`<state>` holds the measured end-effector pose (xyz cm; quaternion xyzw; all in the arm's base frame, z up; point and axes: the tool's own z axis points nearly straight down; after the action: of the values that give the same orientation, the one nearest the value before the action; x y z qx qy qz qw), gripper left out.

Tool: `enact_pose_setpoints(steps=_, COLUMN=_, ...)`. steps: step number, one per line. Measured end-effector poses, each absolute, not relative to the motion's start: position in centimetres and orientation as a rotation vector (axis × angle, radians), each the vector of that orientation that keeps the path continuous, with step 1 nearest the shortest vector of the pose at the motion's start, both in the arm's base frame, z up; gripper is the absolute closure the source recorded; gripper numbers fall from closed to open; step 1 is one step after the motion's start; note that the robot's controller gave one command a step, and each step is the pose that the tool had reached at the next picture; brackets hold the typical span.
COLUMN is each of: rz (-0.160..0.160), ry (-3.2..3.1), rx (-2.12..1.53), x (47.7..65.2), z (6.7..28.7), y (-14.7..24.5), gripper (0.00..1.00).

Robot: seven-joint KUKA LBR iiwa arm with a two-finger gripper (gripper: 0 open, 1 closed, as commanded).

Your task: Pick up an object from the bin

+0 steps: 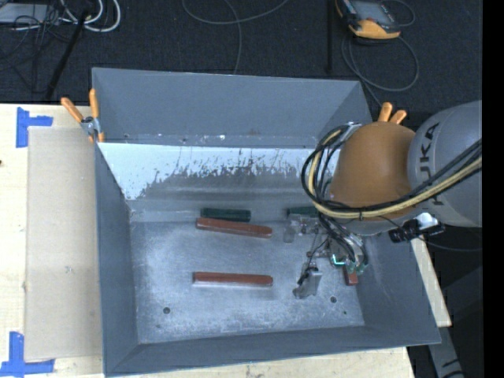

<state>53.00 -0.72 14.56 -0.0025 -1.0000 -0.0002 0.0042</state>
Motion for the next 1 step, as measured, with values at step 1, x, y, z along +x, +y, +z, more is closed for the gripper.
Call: enact_pose_setpoints(steps=1, rz=0.0, ry=-3.131, rx=-0.067, x=50.73, z=7.82, y=2.04, gripper=0.0)
